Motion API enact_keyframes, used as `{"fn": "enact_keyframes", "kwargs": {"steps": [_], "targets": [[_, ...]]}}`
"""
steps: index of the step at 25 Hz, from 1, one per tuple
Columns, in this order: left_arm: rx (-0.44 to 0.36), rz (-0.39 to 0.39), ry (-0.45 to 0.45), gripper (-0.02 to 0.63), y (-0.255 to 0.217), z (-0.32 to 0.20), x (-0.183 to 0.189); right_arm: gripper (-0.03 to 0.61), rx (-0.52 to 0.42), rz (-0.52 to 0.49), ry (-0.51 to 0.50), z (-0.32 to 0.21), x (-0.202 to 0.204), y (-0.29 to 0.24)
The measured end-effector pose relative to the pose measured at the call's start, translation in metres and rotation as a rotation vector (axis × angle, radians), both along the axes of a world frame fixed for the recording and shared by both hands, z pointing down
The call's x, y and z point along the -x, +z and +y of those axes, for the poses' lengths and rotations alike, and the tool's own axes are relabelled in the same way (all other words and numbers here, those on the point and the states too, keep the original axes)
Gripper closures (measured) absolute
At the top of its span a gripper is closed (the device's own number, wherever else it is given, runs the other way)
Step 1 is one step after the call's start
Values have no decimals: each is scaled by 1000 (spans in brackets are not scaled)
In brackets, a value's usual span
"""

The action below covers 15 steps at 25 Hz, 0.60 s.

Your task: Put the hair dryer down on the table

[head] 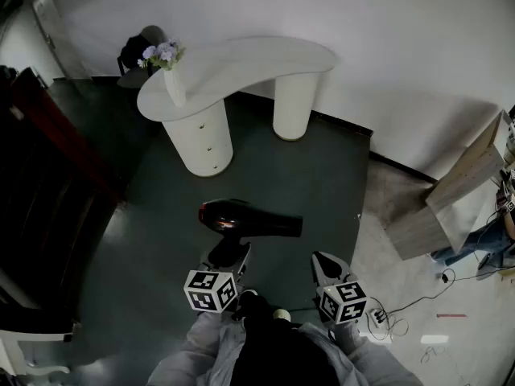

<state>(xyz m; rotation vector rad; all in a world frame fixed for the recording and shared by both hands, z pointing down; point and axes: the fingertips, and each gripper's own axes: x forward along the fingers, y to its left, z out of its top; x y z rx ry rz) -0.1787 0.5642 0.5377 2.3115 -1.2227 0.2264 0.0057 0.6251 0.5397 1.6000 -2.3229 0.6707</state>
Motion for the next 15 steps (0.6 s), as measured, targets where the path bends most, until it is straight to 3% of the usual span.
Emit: {"fn": "enact_keyframes", "kwargs": {"steps": [6, 15], "targets": [[0, -3, -46, 347, -6, 44, -2, 568, -38, -37, 45, 34, -27, -17], [-2, 5, -131, 347, 1, 83, 1, 568, -48, -39, 17, 64, -37, -14]]}}
